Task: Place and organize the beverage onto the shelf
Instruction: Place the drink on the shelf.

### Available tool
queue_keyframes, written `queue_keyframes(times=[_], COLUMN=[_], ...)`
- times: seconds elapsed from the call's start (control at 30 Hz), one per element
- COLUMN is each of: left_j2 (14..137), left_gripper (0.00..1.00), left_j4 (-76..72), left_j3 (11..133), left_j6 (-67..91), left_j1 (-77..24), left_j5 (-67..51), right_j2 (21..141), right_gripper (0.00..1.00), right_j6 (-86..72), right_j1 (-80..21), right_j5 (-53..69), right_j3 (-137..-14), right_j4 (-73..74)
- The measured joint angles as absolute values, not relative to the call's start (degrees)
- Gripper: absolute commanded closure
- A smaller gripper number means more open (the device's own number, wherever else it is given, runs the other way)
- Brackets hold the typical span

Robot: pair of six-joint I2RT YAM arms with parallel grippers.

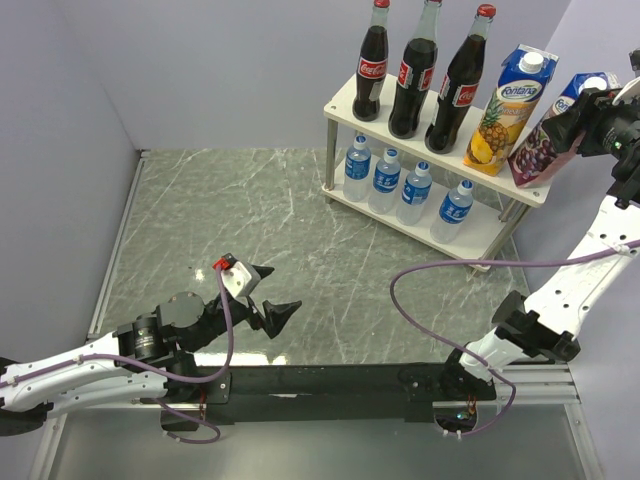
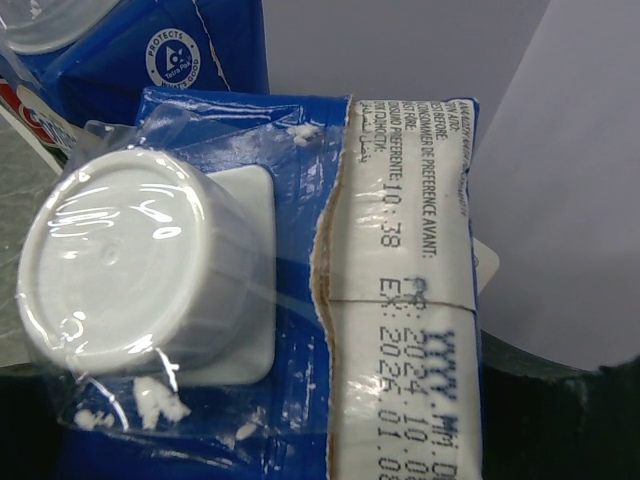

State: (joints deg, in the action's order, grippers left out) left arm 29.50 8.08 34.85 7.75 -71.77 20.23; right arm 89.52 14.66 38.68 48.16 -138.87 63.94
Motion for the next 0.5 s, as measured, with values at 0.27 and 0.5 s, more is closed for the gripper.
queue_keyframes(times=[0.27, 0.5], left_j2=[29.5, 29.47], left_gripper=[0.0, 0.01], left_j4=[8.08, 8.08], left_j3=[34.85, 34.85], left_j6=[7.75, 7.75], left_j1=[-71.83, -71.83], left_j5=[20.25, 20.25], right_j2=[90.37, 90.37], right_gripper=[0.64, 0.51], right_j6=[14.59, 14.7], right_j1=[38.65, 38.22], right_j5=[48.36, 48.25], right_j3=[-138.87, -138.85], right_j4=[63.99, 63.94])
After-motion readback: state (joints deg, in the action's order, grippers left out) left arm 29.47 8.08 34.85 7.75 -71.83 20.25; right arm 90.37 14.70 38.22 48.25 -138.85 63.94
